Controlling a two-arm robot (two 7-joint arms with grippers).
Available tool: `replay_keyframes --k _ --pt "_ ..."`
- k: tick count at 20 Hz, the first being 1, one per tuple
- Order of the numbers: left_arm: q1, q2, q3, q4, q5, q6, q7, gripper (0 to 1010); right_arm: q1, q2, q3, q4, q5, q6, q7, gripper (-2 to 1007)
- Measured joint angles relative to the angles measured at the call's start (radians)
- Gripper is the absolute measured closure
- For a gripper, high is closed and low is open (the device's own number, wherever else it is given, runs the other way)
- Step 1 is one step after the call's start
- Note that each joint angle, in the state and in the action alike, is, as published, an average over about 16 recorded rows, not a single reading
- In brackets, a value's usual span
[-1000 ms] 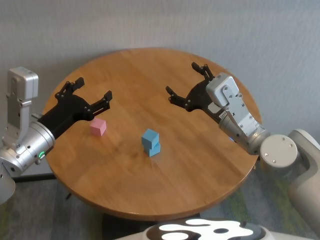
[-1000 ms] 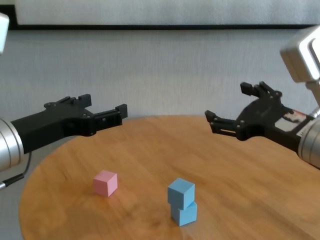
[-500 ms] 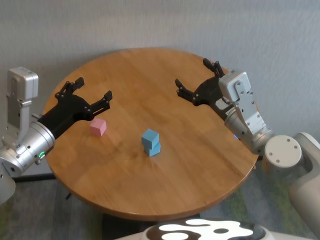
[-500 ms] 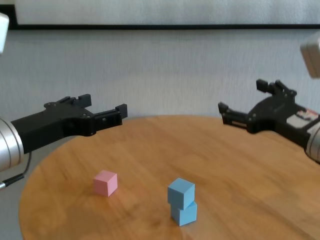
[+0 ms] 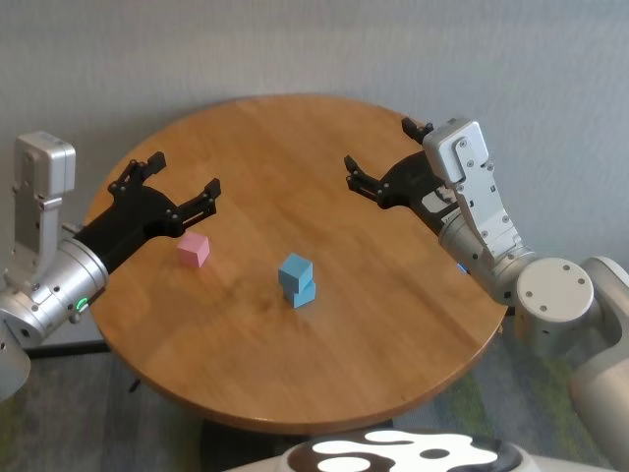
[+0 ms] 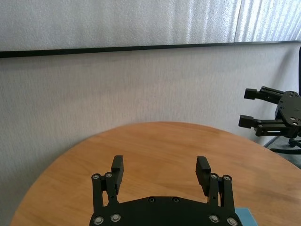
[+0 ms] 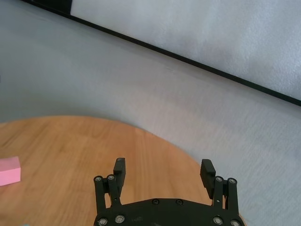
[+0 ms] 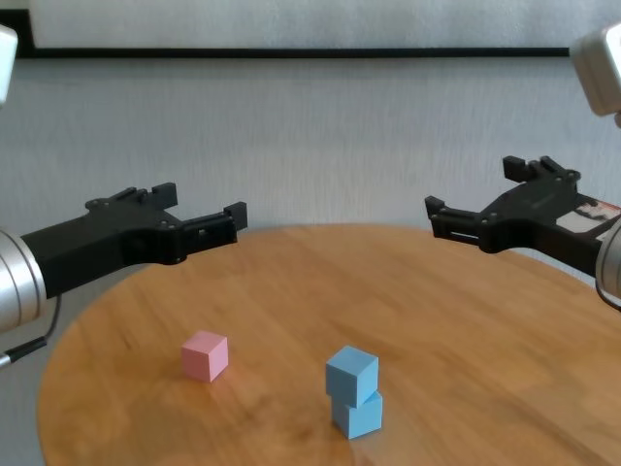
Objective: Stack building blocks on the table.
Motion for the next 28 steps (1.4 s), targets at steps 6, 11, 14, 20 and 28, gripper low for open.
replay_keyframes --k 6,11,14,20,28 --pt "0.0 0.0 0.0 0.0 0.0 0.0 0.0 9 -0.029 -0.006 0.019 -0.048 -0.006 0.076 -0.002 0" --pt "0.0 0.0 0.0 0.0 0.0 0.0 0.0 9 -0.043 -0.009 0.028 -0.064 -0.02 0.093 -0.003 0" --pt "0.0 0.0 0.0 0.0 0.0 0.0 0.0 9 -0.049 -0.01 0.032 -0.067 -0.03 0.092 -0.001 0" --pt "0.0 0.0 0.0 0.0 0.0 0.0 0.0 8 -0.051 -0.013 0.035 -0.063 -0.045 0.08 0.003 0" --pt "0.0 0.0 0.0 0.0 0.0 0.0 0.0 8 -0.049 -0.016 0.037 -0.057 -0.054 0.071 0.002 0"
